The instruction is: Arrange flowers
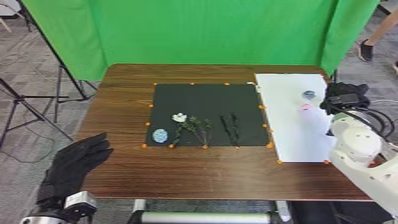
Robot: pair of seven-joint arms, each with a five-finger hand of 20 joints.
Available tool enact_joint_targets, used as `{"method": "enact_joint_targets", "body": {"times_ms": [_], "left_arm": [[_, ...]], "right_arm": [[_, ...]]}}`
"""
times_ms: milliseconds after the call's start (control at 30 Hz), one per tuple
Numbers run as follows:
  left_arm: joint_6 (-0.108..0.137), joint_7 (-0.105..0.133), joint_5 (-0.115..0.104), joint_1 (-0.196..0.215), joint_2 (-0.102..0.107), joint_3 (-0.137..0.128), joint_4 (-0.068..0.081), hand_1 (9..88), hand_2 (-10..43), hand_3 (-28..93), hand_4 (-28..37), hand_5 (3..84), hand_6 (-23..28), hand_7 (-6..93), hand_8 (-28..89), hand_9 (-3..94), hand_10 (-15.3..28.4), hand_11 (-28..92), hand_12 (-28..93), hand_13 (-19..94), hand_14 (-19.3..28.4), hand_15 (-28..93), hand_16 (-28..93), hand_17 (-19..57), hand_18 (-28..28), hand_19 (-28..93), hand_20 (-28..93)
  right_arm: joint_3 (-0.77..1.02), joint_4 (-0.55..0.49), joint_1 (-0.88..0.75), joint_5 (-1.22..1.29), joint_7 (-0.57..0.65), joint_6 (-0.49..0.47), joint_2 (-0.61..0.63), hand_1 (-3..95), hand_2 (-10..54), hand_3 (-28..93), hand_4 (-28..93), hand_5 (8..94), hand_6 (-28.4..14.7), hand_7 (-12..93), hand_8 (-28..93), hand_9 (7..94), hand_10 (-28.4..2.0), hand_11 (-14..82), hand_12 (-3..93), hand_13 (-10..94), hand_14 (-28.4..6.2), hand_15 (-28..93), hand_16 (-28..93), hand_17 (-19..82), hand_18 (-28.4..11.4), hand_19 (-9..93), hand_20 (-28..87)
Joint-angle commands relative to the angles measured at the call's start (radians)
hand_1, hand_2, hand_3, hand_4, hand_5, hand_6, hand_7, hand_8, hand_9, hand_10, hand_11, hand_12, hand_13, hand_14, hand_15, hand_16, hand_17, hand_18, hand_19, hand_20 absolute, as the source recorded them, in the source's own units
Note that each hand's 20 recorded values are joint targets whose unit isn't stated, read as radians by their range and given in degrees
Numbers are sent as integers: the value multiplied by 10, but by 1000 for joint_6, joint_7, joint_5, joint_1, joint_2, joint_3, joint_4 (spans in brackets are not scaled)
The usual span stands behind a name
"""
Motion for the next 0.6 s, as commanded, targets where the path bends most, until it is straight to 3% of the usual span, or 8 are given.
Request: {"method": "enact_joint_targets", "body": {"times_ms": [33, 133, 167, 200, 233, 600], "left_arm": [[18, 14, -12, 30, 10, -7, -13, 280, 47, 795, -161, 452, 136, 172, -96, 378, 219, 342, 93, 256, 284, 636, -145, -92, 230, 608, 117], [15, 14, -11, 32, 11, -9, -13, 280, 47, 795, -161, 452, 136, 172, -96, 379, 219, 342, 93, 255, 284, 637, -144, -92, 231, 608, 117], [16, 12, -11, 31, 12, -9, -14, 280, 47, 795, -161, 452, 136, 172, -96, 378, 219, 342, 93, 255, 284, 637, -145, -92, 230, 608, 117], [14, 9, -8, 30, 10, -10, -14, 279, 47, 795, -160, 452, 136, 172, -96, 378, 219, 342, 93, 256, 284, 636, -145, -92, 230, 608, 117], [12, 5, -7, 28, 11, -12, -14, 279, 47, 795, -160, 452, 136, 171, -96, 379, 219, 341, 93, 255, 284, 636, -145, -92, 230, 608, 117], [-5, -31, 8, 8, 5, -26, -13, 280, 47, 795, -161, 453, 136, 171, -95, 378, 219, 342, 94, 255, 284, 636, -145, -92, 230, 608, 118]], "right_arm": [[-82, -103, 157, -17, -92, 55, -12, 516, -73, 745, -283, 745, 23, 396, -17, 866, -77, 263, 319, 629, -94, 750, 281, 195, -228, 799, 308], [-84, -91, 157, -14, -96, 60, -19, 516, -73, 746, -283, 746, 22, 394, -16, 865, -77, 264, 320, 629, -94, 750, 282, 194, -229, 799, 308], [-243, -102, 314, 42, -149, 61, -97, 516, -73, 746, -283, 746, 22, 393, -15, 865, -77, 264, 320, 629, -94, 750, 282, 194, -228, 798, 308], [-78, -192, 201, 2, -225, -62, -92, 516, -73, 746, -283, 746, 21, 393, -15, 865, -77, 264, 320, 629, -94, 750, 282, 193, -228, 798, 308], [-176, -185, 259, 22, -168, 7, -98, 516, -72, 745, -283, 746, 21, 393, -14, 865, -78, 264, 321, 629, -94, 750, 283, 192, -228, 798, 308], [-344, -185, 364, 16, -218, -5, -292, 515, -72, 746, -283, 748, 22, 389, -12, 864, -79, 267, 318, 625, -94, 750, 286, 184, -226, 791, 308]]}}
